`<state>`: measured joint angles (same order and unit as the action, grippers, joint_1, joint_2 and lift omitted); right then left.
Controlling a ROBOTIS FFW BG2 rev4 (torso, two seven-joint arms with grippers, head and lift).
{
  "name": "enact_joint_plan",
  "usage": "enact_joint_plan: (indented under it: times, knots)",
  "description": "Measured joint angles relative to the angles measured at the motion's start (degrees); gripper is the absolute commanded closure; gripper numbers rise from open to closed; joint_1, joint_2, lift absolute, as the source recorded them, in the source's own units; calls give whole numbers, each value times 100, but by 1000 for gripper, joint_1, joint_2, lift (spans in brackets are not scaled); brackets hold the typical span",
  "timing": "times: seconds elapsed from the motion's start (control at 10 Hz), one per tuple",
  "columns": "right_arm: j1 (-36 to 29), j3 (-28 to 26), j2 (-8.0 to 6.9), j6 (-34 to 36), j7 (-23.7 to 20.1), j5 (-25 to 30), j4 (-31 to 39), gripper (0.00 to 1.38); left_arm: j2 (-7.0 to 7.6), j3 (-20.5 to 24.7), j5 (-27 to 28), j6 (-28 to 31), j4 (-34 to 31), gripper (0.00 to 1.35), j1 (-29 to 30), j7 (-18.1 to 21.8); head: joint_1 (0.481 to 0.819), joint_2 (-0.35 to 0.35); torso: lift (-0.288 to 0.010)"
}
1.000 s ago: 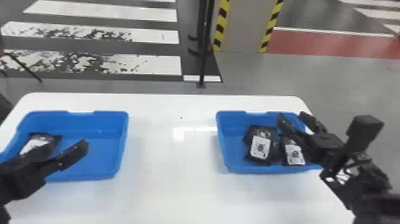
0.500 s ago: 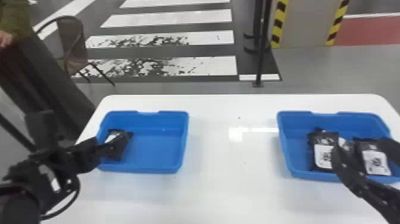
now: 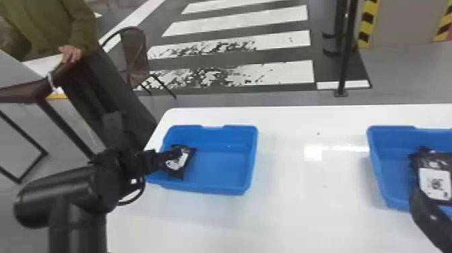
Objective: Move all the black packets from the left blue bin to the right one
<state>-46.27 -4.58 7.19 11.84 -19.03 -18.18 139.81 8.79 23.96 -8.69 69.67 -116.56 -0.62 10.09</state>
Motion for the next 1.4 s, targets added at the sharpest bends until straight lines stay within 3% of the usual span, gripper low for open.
enact_joint_plan:
  times: [0.4, 1.1, 1.2, 1.4]
  knots:
    - [96, 16, 2, 94, -88, -121, -129, 216, 42, -279, 501, 266, 1552, 151, -1054, -109, 695, 321, -140]
    - [305, 80, 15, 238, -207, -359, -361, 216, 33, -516, 523, 691, 2704, 259, -1915, -239, 695, 294, -140]
    - [329, 91, 19, 263, -216, -409, -396, 216, 23, -535, 521, 738, 2793, 341, -1994, -268, 695, 291, -140]
    - [346, 93, 20, 307, -224, -480, -434, 217, 18, -540, 505, 840, 3010, 909, -2115, -271, 695, 286, -140]
